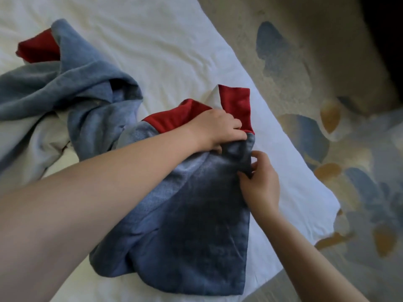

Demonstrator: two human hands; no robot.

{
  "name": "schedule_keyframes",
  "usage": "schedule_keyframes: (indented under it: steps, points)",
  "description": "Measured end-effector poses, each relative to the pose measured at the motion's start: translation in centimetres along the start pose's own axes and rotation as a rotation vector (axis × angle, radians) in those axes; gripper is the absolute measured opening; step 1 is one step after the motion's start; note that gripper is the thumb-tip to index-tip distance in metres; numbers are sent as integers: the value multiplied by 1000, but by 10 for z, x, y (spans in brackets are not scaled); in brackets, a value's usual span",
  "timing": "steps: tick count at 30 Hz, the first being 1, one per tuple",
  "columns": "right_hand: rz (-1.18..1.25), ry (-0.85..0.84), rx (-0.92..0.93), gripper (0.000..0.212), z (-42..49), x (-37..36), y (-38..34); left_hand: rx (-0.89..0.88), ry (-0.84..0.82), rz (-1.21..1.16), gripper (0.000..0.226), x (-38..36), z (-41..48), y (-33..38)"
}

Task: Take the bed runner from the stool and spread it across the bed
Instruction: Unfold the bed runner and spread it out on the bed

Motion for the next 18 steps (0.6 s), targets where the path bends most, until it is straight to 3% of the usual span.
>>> schedule_keyframes:
  steps: [3,7,11,14,16,18]
  points:
    - [-107,43,115,28,20,8,-9,-72,161,181,21,6,6,-4]
    - [-196,139,192,27,63,29,-26,21,278,288,31,18,-9,-34]
    - [-222,142,247,23,99,37,-52,401,109,248,26,39,-31,-67]
    - [-246,44,231,27,98,32,-61,731,132,185,23,51,-59,-94]
    - [-305,-42,214,34,85,28,-51,736,217,211,26,54,-66,-93]
    - [-371,-103,236,35,69,26,-34,554,258,144,32,52,-60,-77]
Point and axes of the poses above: each hand's wrist, its own z-axis towards the middle knuckle, its own x-axis out of the back of the hand, y = z × x, the point moved 4 cm from there along z, towards the middle knuckle, and after that the axes turned 13 degrees about -z, right-handed, at the moved point
